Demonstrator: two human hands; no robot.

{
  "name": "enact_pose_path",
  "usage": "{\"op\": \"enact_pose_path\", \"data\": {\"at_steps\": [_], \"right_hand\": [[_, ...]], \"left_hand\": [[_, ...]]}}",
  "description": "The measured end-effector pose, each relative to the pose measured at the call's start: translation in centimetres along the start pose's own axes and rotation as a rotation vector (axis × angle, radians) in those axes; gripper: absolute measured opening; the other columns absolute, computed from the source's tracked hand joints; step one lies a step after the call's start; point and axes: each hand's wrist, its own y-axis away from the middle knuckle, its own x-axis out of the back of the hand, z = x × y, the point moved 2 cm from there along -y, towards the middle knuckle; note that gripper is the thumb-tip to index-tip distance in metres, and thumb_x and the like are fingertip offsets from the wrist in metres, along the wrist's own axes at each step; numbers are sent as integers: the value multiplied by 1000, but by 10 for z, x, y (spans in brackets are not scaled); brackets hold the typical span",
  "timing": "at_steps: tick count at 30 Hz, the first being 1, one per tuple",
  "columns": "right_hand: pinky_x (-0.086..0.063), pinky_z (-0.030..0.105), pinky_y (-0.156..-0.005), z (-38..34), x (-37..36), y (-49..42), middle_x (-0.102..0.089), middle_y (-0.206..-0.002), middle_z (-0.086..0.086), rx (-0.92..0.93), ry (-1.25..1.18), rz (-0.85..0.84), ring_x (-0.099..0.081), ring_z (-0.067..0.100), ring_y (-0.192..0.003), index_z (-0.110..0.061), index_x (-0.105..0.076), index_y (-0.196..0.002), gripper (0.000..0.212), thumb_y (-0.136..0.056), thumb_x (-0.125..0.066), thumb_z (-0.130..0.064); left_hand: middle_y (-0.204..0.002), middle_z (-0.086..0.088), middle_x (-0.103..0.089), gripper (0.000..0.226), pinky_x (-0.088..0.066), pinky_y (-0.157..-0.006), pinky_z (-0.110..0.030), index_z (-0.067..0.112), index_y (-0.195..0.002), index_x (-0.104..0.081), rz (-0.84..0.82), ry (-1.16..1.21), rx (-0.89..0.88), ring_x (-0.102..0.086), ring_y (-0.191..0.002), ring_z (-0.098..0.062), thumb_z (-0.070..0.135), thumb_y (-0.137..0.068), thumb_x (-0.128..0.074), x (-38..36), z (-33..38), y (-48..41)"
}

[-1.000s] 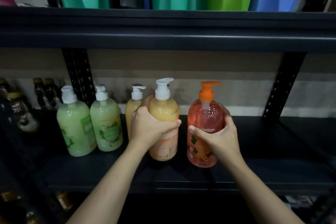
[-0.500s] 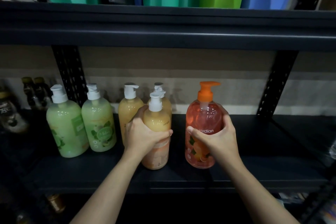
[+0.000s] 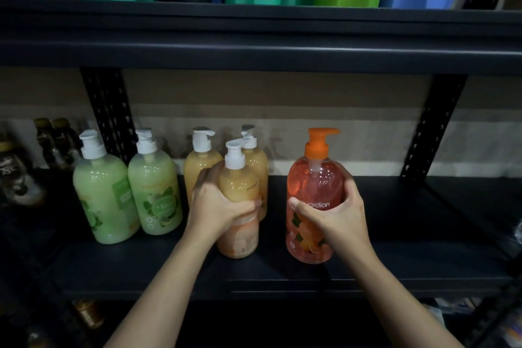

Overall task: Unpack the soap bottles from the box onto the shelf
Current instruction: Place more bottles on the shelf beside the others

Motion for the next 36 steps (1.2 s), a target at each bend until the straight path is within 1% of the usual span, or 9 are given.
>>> {"op": "enact_pose_path", "data": {"at_steps": [3, 6, 10, 13, 17, 22, 26, 30, 36], "right_hand": [[-44, 9, -80, -1, -4, -3, -58, -118, -20, 9, 7, 13, -58, -8, -105, -42, -46, -129, 89, -55, -95, -30], [-45, 10, -79, -3, -8, -14, -58, -117, -20, 24, 12, 15, -58, -7, -104, -41, -46, -130, 89, -56, -95, -29], [-50, 14, -83, -4, -19, -38, -58, -123, -15, 38, -41, 37, -58, -2, -109, -37, -46, -132, 93, -55, -95, -24], [-49, 8, -71, -4, -28, -56, -57, -121, -18, 24, -65, 35, -57, -4, -106, -38, -45, -130, 90, -56, -95, -22], [-45, 14, -74, 3, -39, -73, -53, -115, -21, 13, -43, 10, -55, -3, -101, -43, -41, -127, 89, -58, -94, -23], [-54, 36, -92, 26, -51, -81, -55, -127, -10, -22, -38, -1, -58, 12, -114, -40, -42, -130, 93, -54, -95, -25], [-55, 35, -91, 40, -56, -80, -55, -126, -10, -28, -49, -18, -58, 11, -115, -38, -44, -130, 91, -56, -95, -22], [-55, 39, -92, 51, -59, -81, -54, -129, -8, -45, -58, -28, -58, 12, -114, -36, -44, -130, 92, -56, -95, -21], [-54, 31, -88, 63, -60, -82, -53, -130, -8, -45, -51, -8, -56, 12, -117, -35, -44, -132, 92, -56, -95, -21]], "left_hand": [[-127, 4, -39, 103, -49, -86, -29, 37, -133, -48, 44, -118, -23, -54, -111, -19, 61, -42, -89, 3, 4, 3], [-123, 5, -40, 105, -53, -80, -35, 37, -134, -47, 56, -194, -41, -56, -110, -23, 68, -41, -85, 5, 6, 4], [-123, 5, -44, 102, -55, -75, -43, 35, -128, -49, 93, -166, -30, -58, -107, -25, 69, -39, -84, 3, 3, 6], [-121, 8, -46, 97, -56, -72, -43, 36, -126, -50, 106, -166, -32, -58, -105, -24, 68, -40, -82, 3, 1, 6], [-120, 10, -48, 103, -55, -73, -45, 35, -131, -47, 114, -126, -40, -57, -106, -22, 69, -41, -82, 4, -3, 5], [-120, 11, -51, 101, -55, -74, -44, 34, -128, -48, 116, -104, -62, -58, -106, -21, 72, -40, -79, 4, -4, 5], [-119, 10, -53, 100, -55, -76, -45, 32, -128, -51, 129, -136, -78, -55, -109, -20, 75, -41, -75, 5, -4, 4], [-119, 11, -53, 100, -54, -78, -45, 32, -128, -53, 142, -102, -78, -55, -111, -20, 77, -40, -71, 4, -7, 4], [-120, 11, -52, 102, -55, -79, -47, 32, -130, -53, 148, -56, -76, -57, -111, -20, 78, -41, -69, 0, -8, 4]]}}
